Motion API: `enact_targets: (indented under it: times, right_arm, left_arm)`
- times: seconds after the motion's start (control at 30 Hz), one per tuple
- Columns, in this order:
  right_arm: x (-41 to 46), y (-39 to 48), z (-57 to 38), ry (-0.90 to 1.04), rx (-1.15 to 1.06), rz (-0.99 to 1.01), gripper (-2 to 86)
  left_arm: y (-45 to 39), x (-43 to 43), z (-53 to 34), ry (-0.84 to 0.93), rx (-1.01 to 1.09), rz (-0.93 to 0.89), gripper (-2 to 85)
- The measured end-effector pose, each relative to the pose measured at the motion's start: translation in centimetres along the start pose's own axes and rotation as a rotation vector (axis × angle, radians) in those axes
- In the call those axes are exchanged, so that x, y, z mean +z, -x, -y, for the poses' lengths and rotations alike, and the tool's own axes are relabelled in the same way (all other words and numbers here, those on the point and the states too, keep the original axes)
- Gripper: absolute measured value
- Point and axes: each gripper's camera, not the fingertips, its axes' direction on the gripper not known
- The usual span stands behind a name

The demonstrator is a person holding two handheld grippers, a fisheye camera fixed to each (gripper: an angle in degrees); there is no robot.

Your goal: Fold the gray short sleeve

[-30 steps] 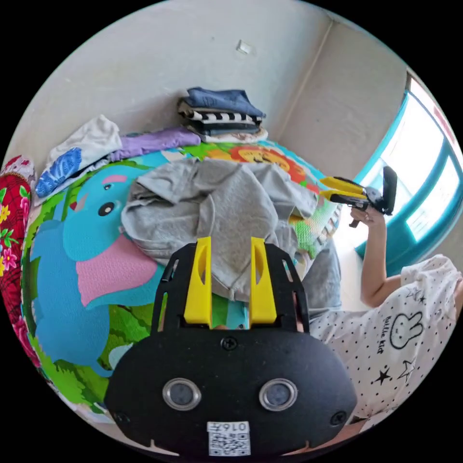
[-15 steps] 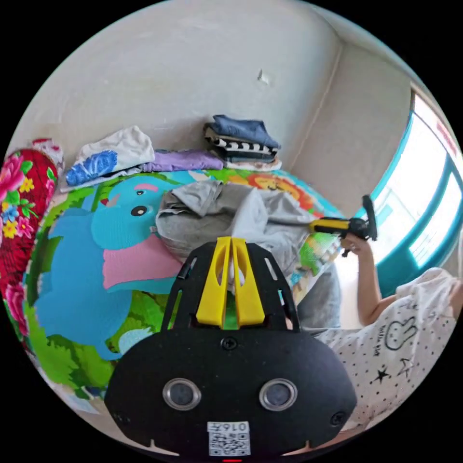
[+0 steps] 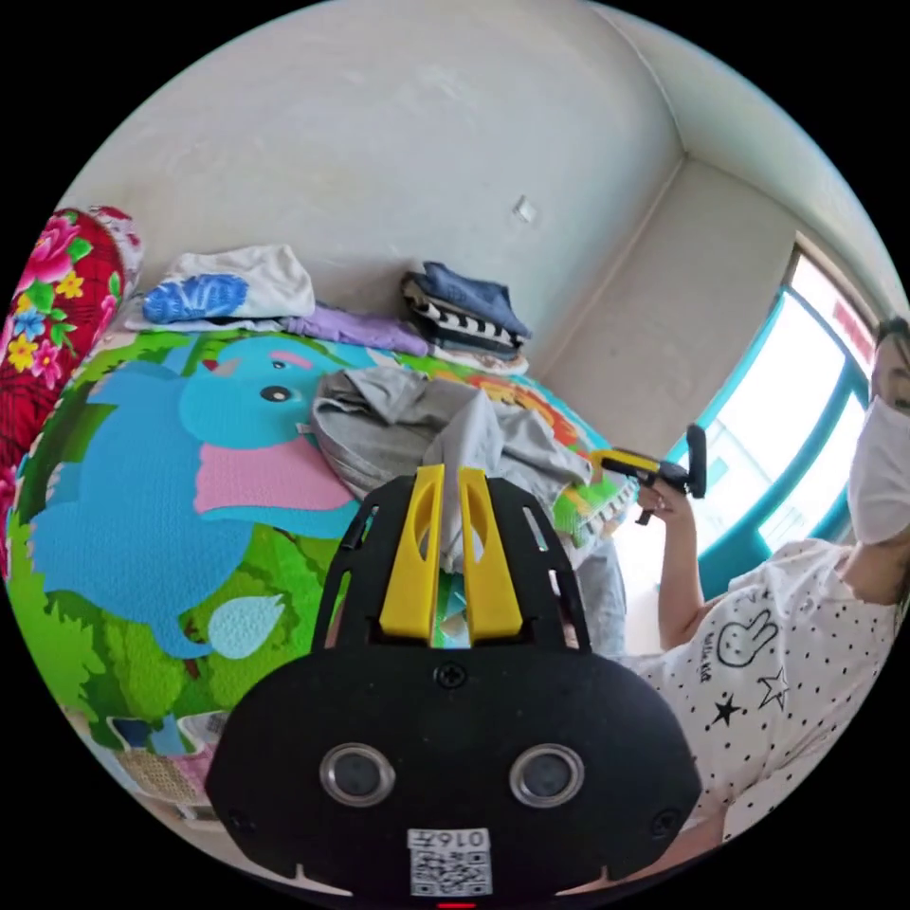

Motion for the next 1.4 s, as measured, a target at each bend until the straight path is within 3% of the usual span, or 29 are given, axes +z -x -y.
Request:
enact_targets:
  times: [0.3,0.47,0.6,0.87,0.93,1.03,1.17,1.23,1.4]
  right_arm:
    - [3.5,-2.1,-2.5,0.161,0.075,-0.076,9.6]
    - [4.1,-3.1,-4.7,0.148,0.119,-0.12,3.6]
    - [3.2,-4.1,-5.9,0.114,0.175,-0.125,0.5]
    - [-3.7,-6.4,-9.5,-0.249,0.307,-0.068,-0.3]
    - [-5.2,-6.5,-10.0,-0.329,0.272,0.045,-0.3]
    - [-8.0,-5.9,-10.6,-0.423,0.256,0.059,-0.4]
    - [-14.0,-5.3,-12.4,-0.71,0.274,-0.002,-0.2]
    - [-14.7,-5.4,-11.7,-0.678,0.215,0.022,0.0]
    - [-8.6,-3.7,-8.1,-0.285,0.07,0.021,2.7]
  left_arm:
    - [0.9,6.3,1.7,0.225,-0.03,0.294,6.4]
    - [0.7,3.1,1.7,0.168,0.021,0.328,0.1]
    - [2.9,-4.9,0.8,-0.026,-0.088,0.194,-0.7]
    - [7.8,-17.5,-3.5,-0.337,-0.233,-0.093,-0.9]
    - [7.7,-18.5,-4.1,-0.323,-0.252,-0.099,-0.9]
    - [5.1,-21.1,-4.4,-0.371,-0.162,-0.207,-0.9]
    - [1.1,-25.5,-3.0,-0.421,-0.077,-0.099,-1.0]
    - [0.4,-25.9,-2.0,-0.379,-0.055,-0.042,-1.0]
    - [0.1,-25.4,-1.6,-0.336,-0.071,-0.074,-1.0]
